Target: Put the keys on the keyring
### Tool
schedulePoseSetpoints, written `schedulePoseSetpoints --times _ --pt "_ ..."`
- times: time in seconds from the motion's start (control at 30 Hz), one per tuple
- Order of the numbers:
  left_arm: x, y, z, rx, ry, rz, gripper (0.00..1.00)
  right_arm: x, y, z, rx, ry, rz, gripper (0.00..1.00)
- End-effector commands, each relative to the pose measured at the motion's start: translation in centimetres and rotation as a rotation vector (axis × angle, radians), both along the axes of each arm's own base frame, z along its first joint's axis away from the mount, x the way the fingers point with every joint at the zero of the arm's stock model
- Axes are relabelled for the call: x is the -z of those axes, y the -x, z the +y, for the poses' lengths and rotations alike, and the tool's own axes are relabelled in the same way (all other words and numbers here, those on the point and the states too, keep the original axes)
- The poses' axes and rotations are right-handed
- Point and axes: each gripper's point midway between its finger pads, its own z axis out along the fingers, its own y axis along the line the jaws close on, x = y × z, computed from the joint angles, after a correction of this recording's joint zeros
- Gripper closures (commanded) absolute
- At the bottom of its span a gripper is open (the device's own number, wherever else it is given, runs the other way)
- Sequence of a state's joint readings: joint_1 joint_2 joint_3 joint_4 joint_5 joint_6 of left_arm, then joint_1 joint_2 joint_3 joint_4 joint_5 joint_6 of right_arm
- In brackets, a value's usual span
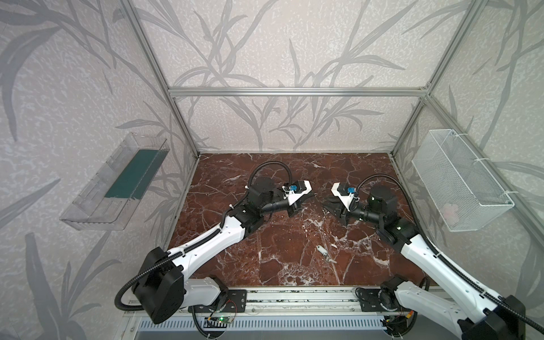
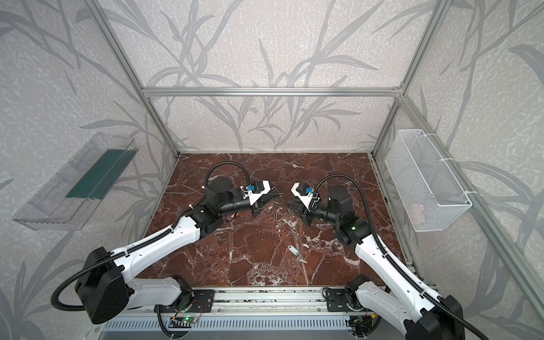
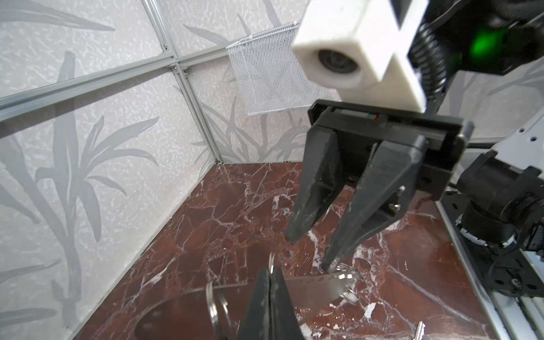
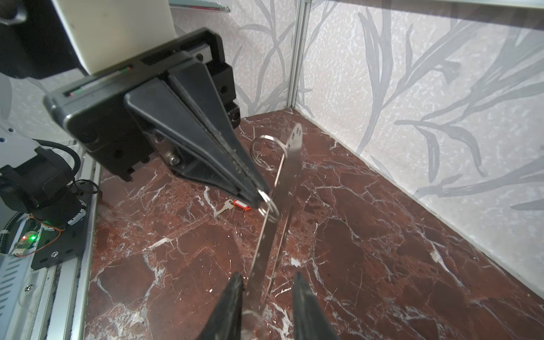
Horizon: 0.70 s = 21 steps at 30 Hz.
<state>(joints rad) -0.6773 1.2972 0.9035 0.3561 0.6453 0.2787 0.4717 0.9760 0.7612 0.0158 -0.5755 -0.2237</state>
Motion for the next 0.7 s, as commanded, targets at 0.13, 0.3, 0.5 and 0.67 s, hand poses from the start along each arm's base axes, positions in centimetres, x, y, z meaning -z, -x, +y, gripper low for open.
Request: schedulePoseSetpoints --times 0.13,0.3,0.5,0.67 --pt "-3.6 1.6 0.0 0.089 0.167 -0.007 1.0 -1.7 0.4 0.7 -0.052 -0.098 -0.023 0.74" --pt "-4.1 2.0 -0.1 0.122 0.216 0.008 1.0 -2.1 0.6 0.4 -0.051 -0.143 -0.048 0.77" --pt "-4.0 2.2 -0.3 0.148 0.227 0.03 1.0 -3.7 1.0 0.1 -0.055 -0.204 -0.106 0.78" --pt "-3.7 2.1 -0.5 0.155 0.224 0.047 1.0 -5.5 1.3 0.2 -0.075 -0.247 -0.157 0.79"
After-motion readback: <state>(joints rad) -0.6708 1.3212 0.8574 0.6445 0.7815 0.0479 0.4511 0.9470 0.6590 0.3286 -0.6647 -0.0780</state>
